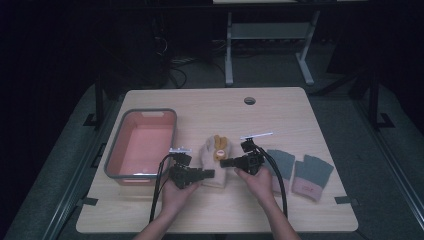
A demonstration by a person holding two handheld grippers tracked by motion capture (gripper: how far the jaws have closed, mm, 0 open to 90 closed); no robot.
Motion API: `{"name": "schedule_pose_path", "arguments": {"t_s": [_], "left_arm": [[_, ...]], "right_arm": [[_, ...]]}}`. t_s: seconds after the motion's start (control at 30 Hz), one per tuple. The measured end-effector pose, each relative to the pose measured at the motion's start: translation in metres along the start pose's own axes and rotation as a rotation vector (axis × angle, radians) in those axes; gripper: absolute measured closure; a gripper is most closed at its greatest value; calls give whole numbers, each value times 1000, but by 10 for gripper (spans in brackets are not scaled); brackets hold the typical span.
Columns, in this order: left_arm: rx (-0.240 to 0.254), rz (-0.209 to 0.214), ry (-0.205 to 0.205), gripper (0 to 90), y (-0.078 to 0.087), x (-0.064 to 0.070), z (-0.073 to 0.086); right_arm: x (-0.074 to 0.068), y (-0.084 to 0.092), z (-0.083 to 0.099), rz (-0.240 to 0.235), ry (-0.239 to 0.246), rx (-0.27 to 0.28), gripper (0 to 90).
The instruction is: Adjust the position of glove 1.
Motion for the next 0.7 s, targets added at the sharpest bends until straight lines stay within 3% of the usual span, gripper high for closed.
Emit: {"name": "schedule_pose_path", "arguments": {"t_s": [0.4, 0.57, 0.6, 0.7], "left_arm": [[1, 2, -28, 678, 3, 5, -8], [-29, -26, -25, 680, -4, 1, -1], [-35, -30, -24, 680, -4, 0, 0], [-52, -47, -21, 680, -5, -5, 3]], "right_arm": [[-9, 11, -8, -17, 12, 16, 822], [2, 0, -3, 40, 0, -27, 770], [5, -5, -1, 58, -11, -51, 701], [9, -10, 1, 68, -30, -64, 655]]}}
Point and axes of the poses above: each handheld gripper's, and its own axes: y roughly backward along the jaws, z roughly out of its underside, x roughly to its right, the point moved 6 cm from there along -y, roughly forward along the jaws
